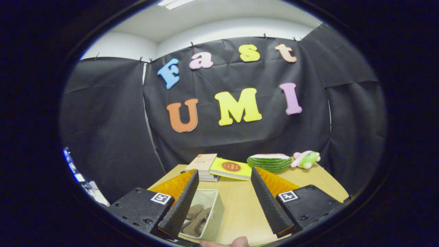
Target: Open the storage box then place both shoes into the box .Put the left shoe in first, then the right shoe, with the right side of both shoes facing outward in a uniform manner.
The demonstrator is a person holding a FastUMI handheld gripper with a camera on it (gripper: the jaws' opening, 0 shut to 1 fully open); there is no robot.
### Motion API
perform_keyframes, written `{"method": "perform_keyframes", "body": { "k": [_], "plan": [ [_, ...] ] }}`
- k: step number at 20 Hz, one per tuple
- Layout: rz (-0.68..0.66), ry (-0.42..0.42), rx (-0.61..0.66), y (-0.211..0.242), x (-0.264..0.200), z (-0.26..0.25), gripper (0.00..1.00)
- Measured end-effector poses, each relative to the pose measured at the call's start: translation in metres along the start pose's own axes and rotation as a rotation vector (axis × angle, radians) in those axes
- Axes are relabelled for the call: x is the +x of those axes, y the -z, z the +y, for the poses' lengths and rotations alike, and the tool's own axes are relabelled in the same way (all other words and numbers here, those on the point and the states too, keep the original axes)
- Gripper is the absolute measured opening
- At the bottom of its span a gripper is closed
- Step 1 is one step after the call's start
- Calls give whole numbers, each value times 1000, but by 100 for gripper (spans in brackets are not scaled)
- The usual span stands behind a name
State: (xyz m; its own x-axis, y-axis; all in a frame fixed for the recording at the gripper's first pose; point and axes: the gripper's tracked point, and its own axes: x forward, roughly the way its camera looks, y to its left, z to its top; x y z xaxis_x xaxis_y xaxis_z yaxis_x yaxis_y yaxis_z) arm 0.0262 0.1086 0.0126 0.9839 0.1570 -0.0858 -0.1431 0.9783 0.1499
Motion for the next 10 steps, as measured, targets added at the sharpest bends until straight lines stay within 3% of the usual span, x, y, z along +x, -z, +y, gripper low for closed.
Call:
{"method": "perform_keyframes", "body": {
  "k": [5,10],
  "plan": [
    [-28,4,-46,22,-32,-14,98],
    [-82,17,-80,15,-47,-15,98]
  ]
}}
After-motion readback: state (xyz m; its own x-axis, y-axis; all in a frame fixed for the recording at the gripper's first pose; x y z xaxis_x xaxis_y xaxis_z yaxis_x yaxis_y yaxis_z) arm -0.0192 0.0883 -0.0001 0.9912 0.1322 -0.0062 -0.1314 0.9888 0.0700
